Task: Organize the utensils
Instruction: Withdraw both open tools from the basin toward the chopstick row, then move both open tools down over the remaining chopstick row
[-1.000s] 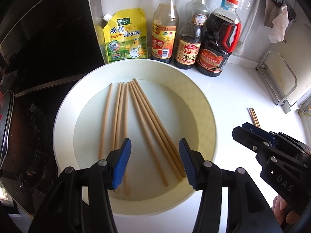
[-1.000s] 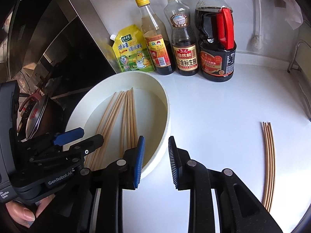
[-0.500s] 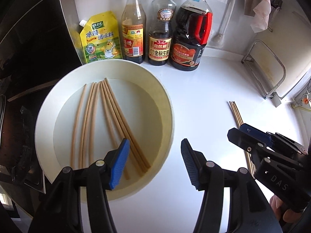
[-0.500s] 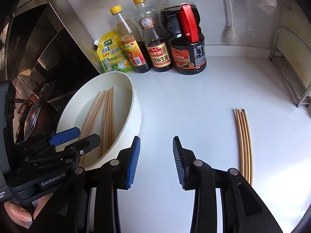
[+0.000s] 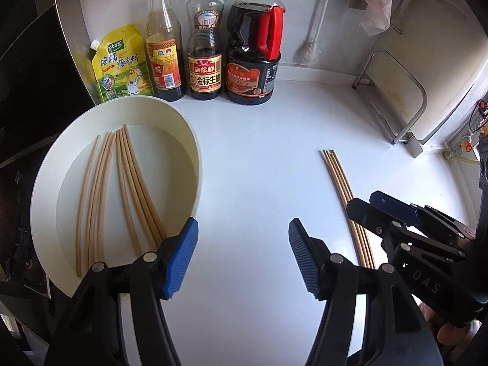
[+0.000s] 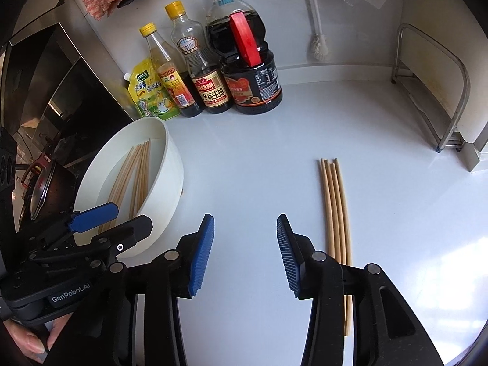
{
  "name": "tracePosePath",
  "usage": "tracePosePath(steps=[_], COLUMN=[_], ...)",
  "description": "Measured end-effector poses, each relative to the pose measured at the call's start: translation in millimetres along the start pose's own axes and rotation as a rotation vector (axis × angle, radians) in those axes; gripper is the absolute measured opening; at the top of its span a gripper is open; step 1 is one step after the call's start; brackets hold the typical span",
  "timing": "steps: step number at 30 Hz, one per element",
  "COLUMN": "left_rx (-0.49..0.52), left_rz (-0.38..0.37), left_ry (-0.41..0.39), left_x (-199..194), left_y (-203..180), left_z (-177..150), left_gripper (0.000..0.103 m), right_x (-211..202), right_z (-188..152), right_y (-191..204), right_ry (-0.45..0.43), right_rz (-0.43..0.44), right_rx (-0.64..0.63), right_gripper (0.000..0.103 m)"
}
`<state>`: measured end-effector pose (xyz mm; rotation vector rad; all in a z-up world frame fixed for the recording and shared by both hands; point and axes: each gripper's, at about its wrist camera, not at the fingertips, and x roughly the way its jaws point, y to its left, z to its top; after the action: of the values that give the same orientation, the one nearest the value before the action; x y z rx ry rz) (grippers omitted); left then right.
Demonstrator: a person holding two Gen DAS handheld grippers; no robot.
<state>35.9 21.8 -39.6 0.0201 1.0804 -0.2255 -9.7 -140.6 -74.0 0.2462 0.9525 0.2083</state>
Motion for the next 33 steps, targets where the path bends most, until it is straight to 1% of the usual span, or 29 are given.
tracePosePath(steps=[5,13,22,33], left_rx=[0.011,0.028,0.031,0.041], left_rz=[-0.010,-0.020,-0.026,-0.013], left_ry=[0.010,0.020,0.028,0.050], left_x=[2.4,5.0,10.4,22.4], left_y=[-14.5,-31.1,-44.5,-60.0], left_z=[-4.8,-8.6,-12.9,-20.6], left_gripper=[0.061,0.062,0.062,0.062], right_x=[-4.6,-8.4,-11.8,-2.2], right_z=[-6.7,-12.7,-19.3,-30.7], right_y=[-14.0,-36.5,-49.6,-71.5], right_ry=[-0.004,0.000,0.009,0.041], right_rz=[-0.019,-0.025,-0.038,-0.043], right_rx=[0.006,0.038,0.036,0.043], right_gripper=[0.045,0.045,0.046,0.047])
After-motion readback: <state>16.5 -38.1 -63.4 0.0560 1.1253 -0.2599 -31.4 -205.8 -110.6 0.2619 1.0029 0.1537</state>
